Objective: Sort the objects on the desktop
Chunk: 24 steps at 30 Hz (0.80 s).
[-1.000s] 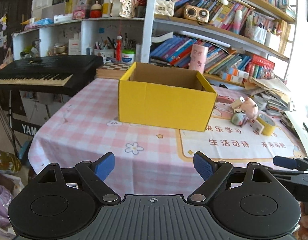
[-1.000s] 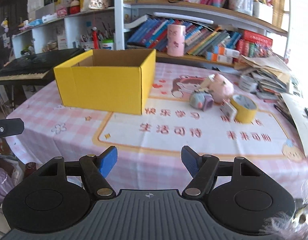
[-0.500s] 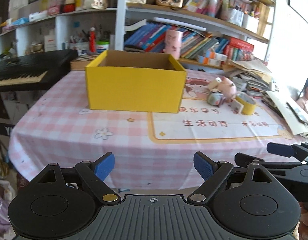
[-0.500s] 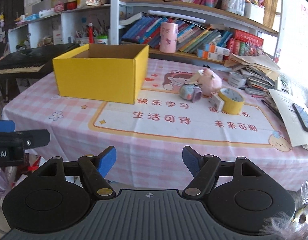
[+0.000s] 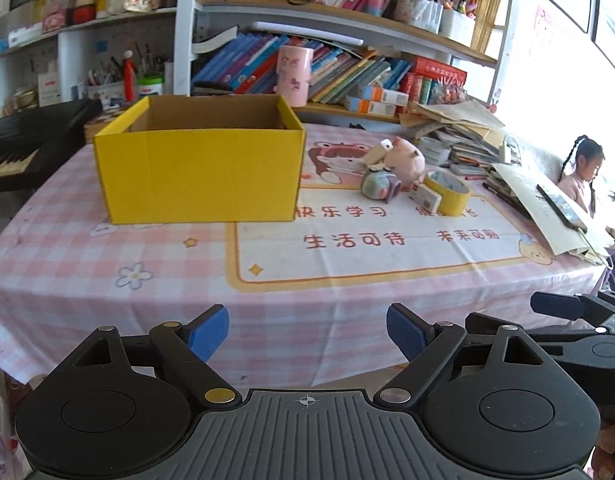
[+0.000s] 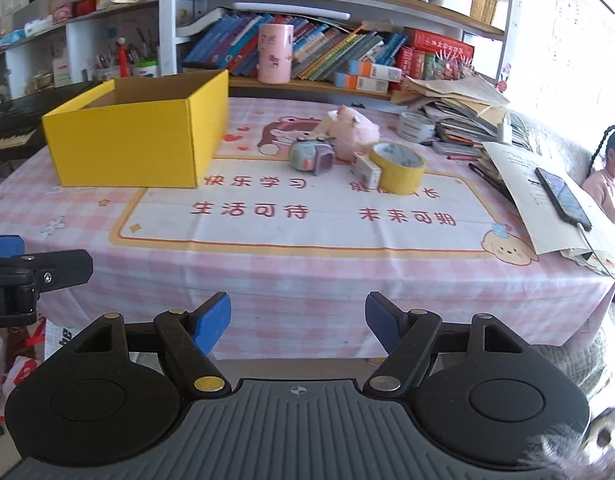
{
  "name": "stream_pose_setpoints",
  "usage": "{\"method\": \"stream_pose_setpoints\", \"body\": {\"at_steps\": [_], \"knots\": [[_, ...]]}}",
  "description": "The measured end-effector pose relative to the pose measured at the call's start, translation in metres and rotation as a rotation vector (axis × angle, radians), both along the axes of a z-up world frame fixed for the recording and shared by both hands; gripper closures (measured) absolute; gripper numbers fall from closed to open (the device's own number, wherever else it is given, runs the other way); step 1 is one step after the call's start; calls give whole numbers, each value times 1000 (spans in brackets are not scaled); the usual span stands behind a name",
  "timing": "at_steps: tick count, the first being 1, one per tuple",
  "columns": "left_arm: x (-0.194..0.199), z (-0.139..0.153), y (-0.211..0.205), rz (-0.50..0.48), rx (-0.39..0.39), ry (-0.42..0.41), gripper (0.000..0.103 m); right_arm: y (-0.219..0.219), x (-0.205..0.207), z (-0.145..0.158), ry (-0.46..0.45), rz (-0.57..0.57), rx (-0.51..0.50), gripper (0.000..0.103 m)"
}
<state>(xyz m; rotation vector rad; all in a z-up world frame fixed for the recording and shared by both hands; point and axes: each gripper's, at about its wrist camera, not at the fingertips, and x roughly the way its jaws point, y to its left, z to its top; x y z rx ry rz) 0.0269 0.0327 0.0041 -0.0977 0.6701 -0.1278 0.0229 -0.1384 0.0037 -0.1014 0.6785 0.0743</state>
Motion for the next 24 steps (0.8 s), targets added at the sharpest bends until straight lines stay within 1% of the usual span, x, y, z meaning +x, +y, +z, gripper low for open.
{"method": "stream_pose_setpoints", "body": {"at_steps": [5, 10, 17, 24], "knots": [[17, -2, -17, -30, 11, 10, 14, -13, 10, -2, 8, -9, -8, 28], [33, 0, -34, -55, 31, 4, 14, -28, 29, -5, 38, -28, -2, 28], [56, 0, -56, -74, 60, 6, 14, -45, 59, -9, 69, -1, -2, 28], [84, 1, -78, -63, 67, 6, 14, -64, 88, -8, 75, 21, 2, 26]]}}
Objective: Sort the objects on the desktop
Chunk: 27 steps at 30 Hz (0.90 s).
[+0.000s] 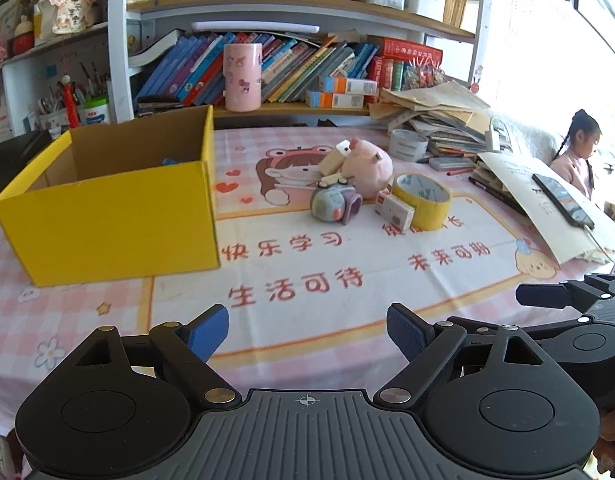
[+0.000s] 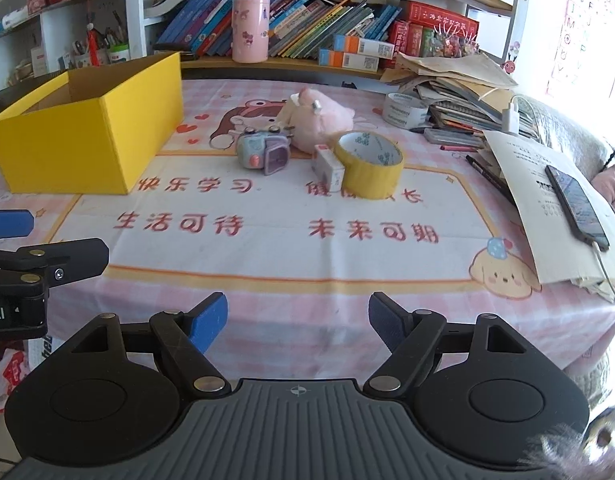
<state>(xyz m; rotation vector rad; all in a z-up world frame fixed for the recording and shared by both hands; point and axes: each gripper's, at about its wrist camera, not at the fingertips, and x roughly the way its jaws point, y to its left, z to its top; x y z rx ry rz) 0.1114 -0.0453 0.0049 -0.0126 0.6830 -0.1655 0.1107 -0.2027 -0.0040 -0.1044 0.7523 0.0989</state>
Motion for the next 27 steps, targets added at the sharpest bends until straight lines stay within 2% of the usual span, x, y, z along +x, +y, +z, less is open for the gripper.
{"method": "stream_pose_setpoints", "body": {"at_steps": [12, 19, 27], "knots": [[42, 3, -46, 10, 18, -11, 14, -48, 51, 3, -3, 14, 11, 25], [61, 2, -62, 58, 33, 2, 14, -67, 80, 0, 7, 59, 29, 24], [93, -1, -67, 83, 48, 14, 14, -82, 111, -2, 10, 57, 62, 23]]}}
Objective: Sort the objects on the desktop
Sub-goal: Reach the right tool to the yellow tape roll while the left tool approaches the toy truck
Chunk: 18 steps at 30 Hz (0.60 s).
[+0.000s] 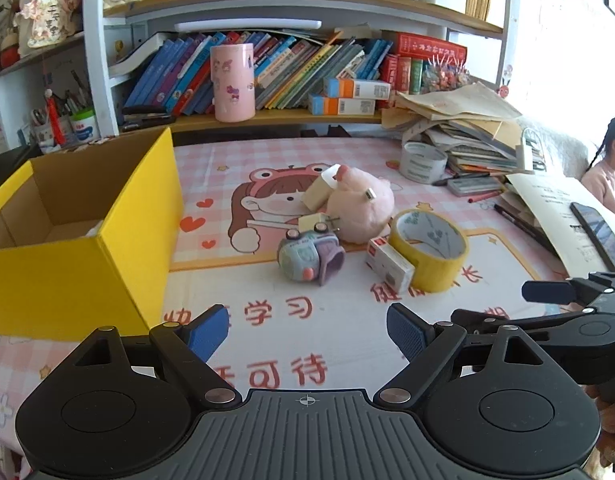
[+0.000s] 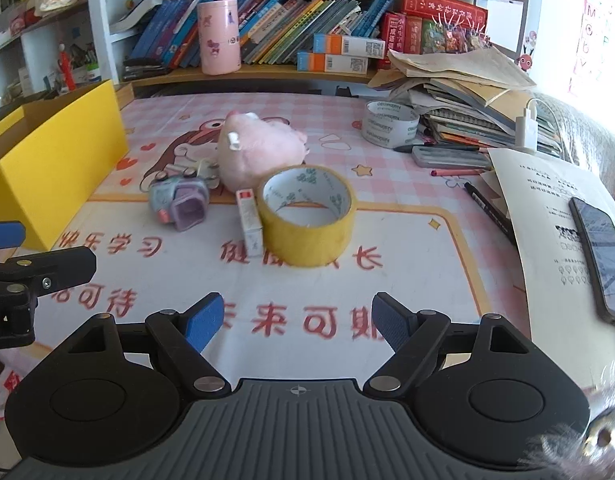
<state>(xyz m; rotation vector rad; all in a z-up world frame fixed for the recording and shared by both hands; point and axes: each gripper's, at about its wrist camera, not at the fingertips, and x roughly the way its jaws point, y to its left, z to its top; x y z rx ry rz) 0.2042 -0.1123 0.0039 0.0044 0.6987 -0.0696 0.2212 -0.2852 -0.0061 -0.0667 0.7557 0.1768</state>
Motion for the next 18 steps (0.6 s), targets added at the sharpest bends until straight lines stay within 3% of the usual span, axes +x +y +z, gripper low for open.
{"method": "stream_pose_setpoints", "body": {"at_steps": [18], "knots": [[93, -29, -14, -29, 66, 50, 14, -6, 94, -14, 29, 69, -7, 21]]}}
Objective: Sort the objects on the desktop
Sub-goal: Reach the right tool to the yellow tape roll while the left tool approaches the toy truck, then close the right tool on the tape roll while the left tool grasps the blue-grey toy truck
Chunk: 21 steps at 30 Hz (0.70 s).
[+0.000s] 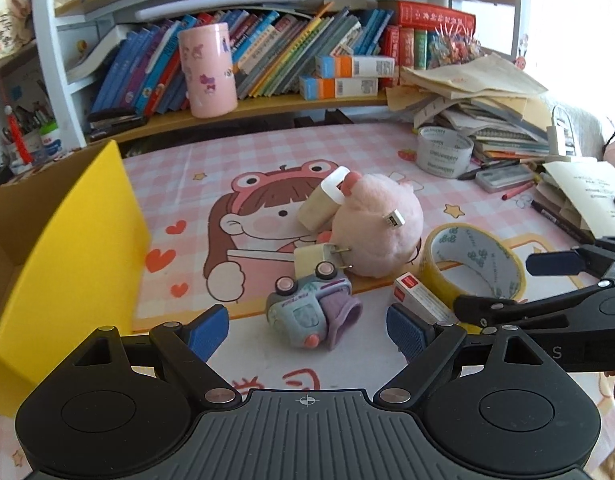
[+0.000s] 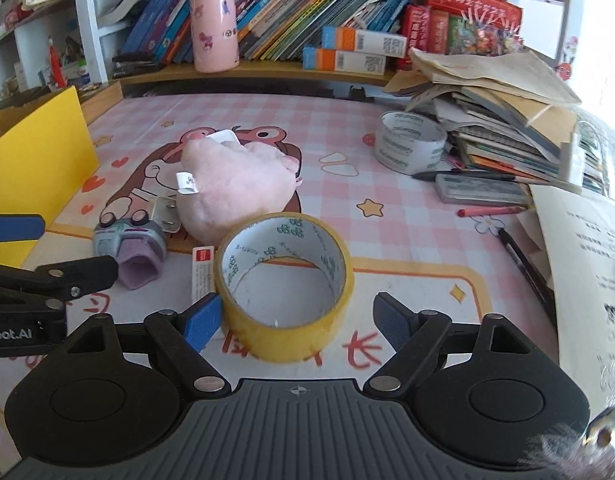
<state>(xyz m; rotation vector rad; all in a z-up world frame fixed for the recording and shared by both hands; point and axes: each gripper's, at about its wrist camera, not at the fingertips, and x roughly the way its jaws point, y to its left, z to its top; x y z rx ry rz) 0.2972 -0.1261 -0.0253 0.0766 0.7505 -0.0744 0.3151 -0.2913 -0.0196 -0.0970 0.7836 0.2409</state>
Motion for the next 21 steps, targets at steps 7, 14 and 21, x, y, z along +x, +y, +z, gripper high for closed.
{"method": "stream_pose_setpoints", "body": {"at_steps": [7, 14, 21], "knots": [[19, -10, 2, 8, 2, 29, 14, 2, 23, -8, 32, 26, -3, 21], [33, -20, 2, 15, -4, 63, 14, 5, 41, -18, 52, 35, -19, 21], [40, -34, -2, 3, 12, 94, 16, 2, 48, -21, 58, 27, -25, 21]]}}
